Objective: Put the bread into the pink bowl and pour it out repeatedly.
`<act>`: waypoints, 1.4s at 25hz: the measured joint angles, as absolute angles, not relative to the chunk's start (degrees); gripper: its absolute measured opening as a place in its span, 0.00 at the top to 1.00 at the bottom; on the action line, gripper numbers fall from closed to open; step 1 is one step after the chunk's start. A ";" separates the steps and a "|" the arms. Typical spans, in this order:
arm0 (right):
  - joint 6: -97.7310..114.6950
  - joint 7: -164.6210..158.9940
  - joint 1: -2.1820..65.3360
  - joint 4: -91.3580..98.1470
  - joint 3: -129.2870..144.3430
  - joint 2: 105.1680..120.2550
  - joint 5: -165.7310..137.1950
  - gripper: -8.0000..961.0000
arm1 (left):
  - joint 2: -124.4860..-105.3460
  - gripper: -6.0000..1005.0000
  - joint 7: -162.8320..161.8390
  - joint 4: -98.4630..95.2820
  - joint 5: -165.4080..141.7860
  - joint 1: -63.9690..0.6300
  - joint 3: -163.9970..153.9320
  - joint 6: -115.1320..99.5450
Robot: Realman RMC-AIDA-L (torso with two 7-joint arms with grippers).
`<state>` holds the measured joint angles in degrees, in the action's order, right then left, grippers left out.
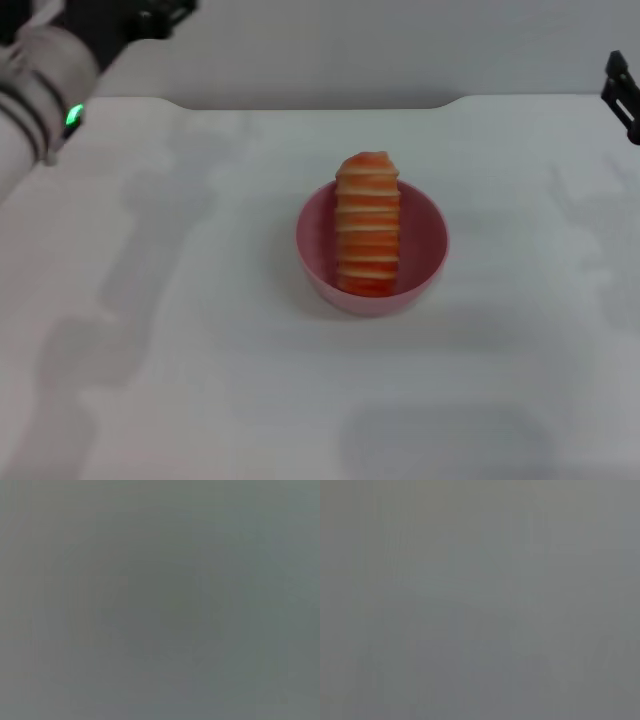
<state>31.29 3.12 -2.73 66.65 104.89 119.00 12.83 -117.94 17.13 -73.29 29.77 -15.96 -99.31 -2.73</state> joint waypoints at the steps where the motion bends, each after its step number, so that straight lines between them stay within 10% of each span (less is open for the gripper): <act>1: 33.64 2.82 -2.56 64.95 104.91 119.02 13.15 0.15 | -117.90 0.19 17.19 -72.10 29.59 -14.90 -99.83 -7.15; 35: 56.03 2.18 2.02 42.43 110.67 119.20 22.19 0.15 | -118.65 0.17 1.69 -36.78 29.67 -15.32 -111.66 -45.41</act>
<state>56.03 2.17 2.02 42.43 110.67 119.20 22.19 -118.65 1.69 -36.78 29.67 -15.32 -111.66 -45.41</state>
